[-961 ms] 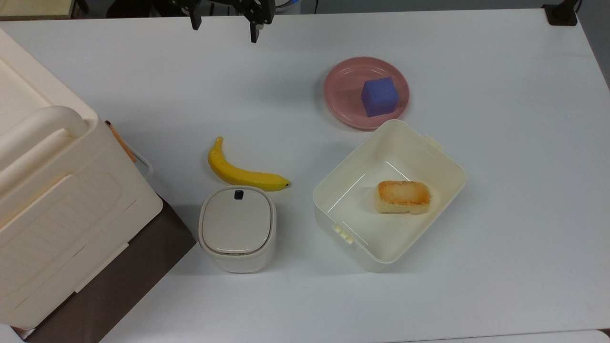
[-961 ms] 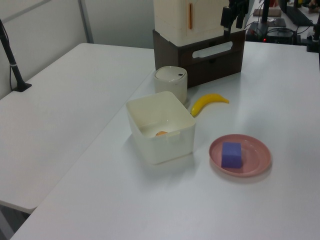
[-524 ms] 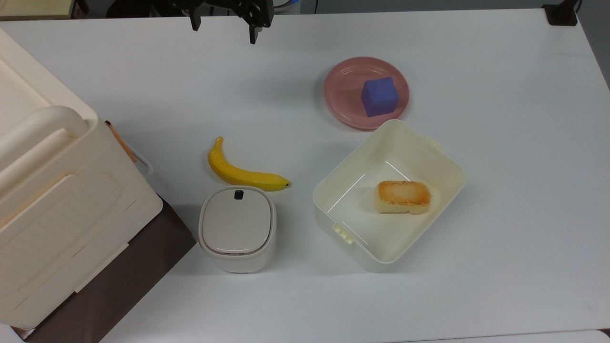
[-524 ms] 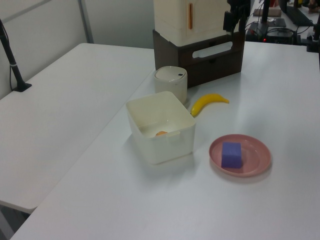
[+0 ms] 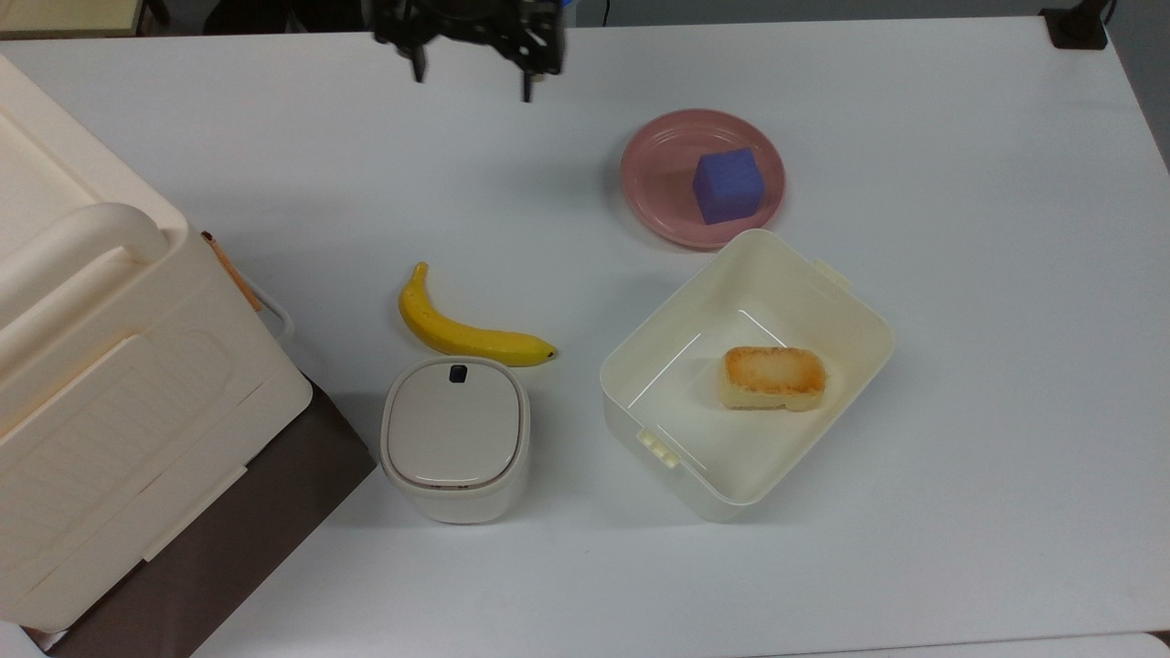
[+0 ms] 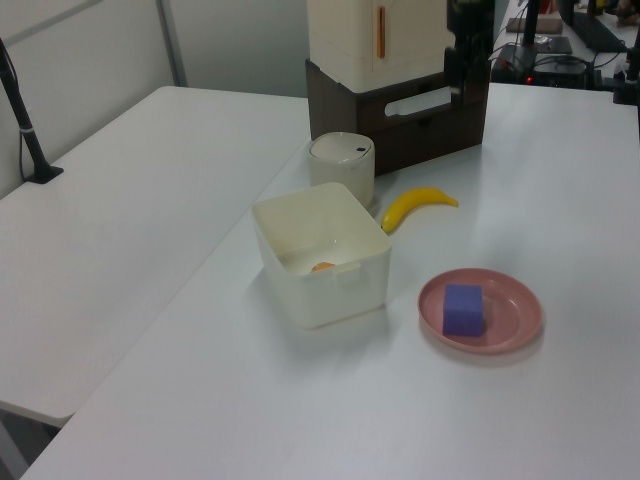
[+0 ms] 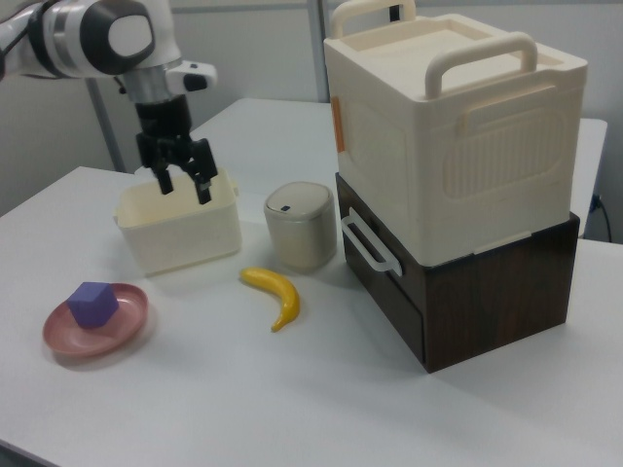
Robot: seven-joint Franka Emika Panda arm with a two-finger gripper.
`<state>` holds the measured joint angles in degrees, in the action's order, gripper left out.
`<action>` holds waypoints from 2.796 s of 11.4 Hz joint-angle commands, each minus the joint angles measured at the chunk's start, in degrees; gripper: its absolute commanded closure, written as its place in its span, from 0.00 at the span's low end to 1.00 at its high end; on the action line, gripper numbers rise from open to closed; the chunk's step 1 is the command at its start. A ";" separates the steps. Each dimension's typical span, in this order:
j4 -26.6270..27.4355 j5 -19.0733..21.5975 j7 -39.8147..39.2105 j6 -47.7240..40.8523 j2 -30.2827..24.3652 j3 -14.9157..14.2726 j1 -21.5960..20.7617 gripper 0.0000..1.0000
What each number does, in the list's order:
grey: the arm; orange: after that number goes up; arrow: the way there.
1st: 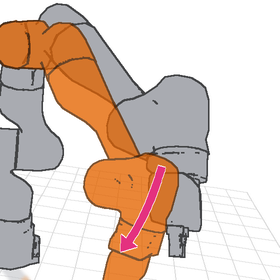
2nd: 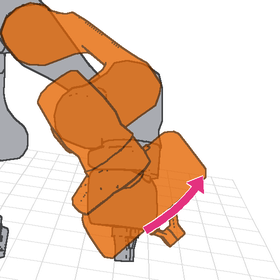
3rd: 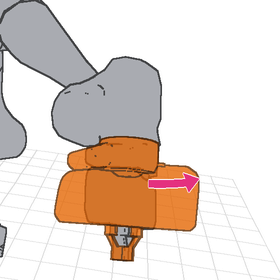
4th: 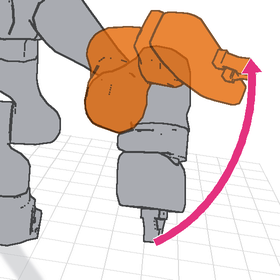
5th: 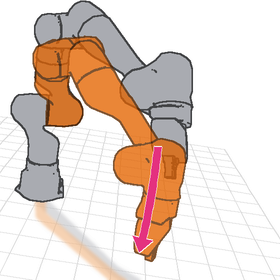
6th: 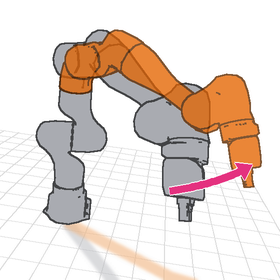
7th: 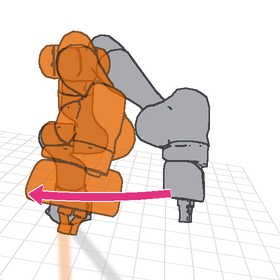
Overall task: Put the cube on the table
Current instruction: 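Move the gripper over the purple cube on the pink plate and lower, then close the gripper on the purple cube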
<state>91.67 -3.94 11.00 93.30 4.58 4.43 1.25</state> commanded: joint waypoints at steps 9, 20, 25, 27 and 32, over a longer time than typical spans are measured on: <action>12.99 -4.85 -0.36 2.40 1.83 1.45 -20.23 0.00; 10.47 -11.52 10.18 8.83 16.49 10.42 -20.06 0.00; 9.31 -11.88 11.33 8.04 16.95 11.74 -19.97 0.00; 9.14 -11.88 11.07 7.78 16.42 11.74 -19.36 0.00; 9.05 -11.79 10.45 7.34 15.02 11.65 -17.86 0.00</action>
<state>99.86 -14.72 20.87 101.25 21.27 15.65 -17.22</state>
